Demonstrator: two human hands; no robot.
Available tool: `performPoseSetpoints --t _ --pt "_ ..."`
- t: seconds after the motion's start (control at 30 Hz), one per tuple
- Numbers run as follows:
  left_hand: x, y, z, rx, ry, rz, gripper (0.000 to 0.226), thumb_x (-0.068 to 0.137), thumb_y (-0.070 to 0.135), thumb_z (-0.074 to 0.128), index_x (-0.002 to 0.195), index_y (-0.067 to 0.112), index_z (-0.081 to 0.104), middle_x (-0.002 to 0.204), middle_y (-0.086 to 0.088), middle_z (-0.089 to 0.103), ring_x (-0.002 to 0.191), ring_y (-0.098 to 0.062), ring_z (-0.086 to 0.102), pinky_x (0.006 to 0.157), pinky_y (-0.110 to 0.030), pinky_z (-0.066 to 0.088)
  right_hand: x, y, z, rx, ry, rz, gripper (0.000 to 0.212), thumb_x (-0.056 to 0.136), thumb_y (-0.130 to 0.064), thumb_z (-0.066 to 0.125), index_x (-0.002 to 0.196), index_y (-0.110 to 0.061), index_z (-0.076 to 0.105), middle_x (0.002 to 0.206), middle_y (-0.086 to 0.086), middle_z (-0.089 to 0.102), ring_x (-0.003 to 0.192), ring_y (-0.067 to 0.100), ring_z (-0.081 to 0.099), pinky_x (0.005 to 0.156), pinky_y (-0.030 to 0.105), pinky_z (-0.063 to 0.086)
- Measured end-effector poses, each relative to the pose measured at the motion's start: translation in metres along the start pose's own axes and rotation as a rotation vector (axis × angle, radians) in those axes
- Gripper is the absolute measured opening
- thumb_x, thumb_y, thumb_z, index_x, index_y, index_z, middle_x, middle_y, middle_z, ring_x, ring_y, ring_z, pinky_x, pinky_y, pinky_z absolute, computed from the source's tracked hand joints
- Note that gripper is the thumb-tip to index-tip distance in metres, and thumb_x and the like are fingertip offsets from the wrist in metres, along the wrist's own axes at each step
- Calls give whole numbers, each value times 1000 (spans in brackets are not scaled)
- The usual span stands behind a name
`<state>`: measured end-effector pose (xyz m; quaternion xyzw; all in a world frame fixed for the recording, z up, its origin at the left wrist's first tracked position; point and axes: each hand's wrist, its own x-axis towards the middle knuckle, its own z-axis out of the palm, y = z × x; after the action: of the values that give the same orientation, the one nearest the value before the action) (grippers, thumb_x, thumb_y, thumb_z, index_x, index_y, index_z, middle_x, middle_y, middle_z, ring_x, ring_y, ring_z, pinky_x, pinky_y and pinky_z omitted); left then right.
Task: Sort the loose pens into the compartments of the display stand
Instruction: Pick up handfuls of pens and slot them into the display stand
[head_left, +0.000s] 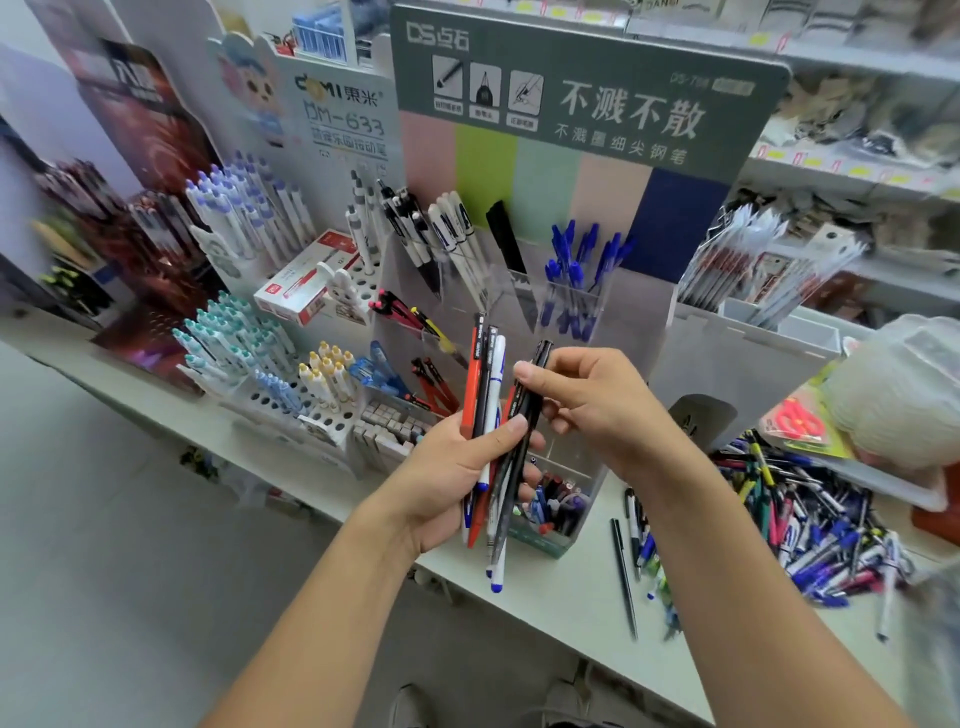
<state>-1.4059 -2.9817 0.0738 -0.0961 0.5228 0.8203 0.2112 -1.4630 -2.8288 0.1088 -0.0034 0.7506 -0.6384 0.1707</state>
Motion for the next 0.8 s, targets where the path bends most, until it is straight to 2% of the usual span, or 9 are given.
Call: performPoseSetpoints --t 0.07,0.17,0.23,0.33,0.4,0.53,0.67,0.73,0.8 --pt "0 2 0 -48 -4 -13 36 83 24 69 110 1 61 90 -10 71 66 -21 66 56 -29 57 -2 -3 -1 39 -7 -21 43 91 -20 73 91 20 60 68 16 55 48 13 45 44 19 39" --pt "-1 5 4 -180 -54 -34 37 85 21 66 114 0 61 92 -11 68 62 -17 61 49 -24 51 -1 -2 -1 108 13 -3 27 92 -18 72 89 9 66 61 6 52 46 10 44 45 17 40" --pt "-2 5 4 -220 -56 -36 40 86 19 64 121 1 59 96 -12 71 61 -16 61 47 -22 49 -1 0 -4 172 31 -5 15 94 -12 69 96 2 69 66 3 56 50 9 48 47 16 44" --pt "-3 3 0 -258 -65 -43 43 89 15 61 129 2 54 110 -18 71 64 -18 63 47 -22 50 -2 2 -11 170 27 -32 14 97 -8 64 109 -2 68 74 2 59 56 8 50 52 19 47" --pt "-3 -1 -2 -227 -53 -42 38 91 14 60 127 3 54 111 -19 71 65 -20 63 47 -23 50 -3 3 -13 112 22 -26 10 99 -6 60 105 -6 67 73 0 58 55 7 48 52 19 44" --pt "0 -8 0 -19 0 -10 21 98 10 60 118 8 54 101 -15 73 64 -20 61 48 -26 49 -2 2 -1 65 61 98 18 99 -1 46 93 -10 61 82 7 60 56 8 45 54 22 41" --pt "1 -11 2 35 3 20 25 98 10 60 123 10 55 97 -11 69 62 -16 58 49 -25 47 -5 0 -2 206 0 227 7 101 -4 52 101 -6 58 84 19 67 56 16 53 47 21 46" --pt "0 -11 3 11 15 22 27 98 11 60 124 6 53 97 -12 71 63 -17 60 49 -24 48 -5 4 -4 178 -6 201 5 100 -2 56 104 -3 59 84 21 66 54 15 53 45 19 47" --pt "0 -10 3 7 75 13 20 100 13 59 119 8 55 94 -11 72 65 -20 65 49 -25 50 -3 4 -11 150 83 144 7 99 -1 56 104 -3 61 84 15 64 55 11 50 46 18 44"
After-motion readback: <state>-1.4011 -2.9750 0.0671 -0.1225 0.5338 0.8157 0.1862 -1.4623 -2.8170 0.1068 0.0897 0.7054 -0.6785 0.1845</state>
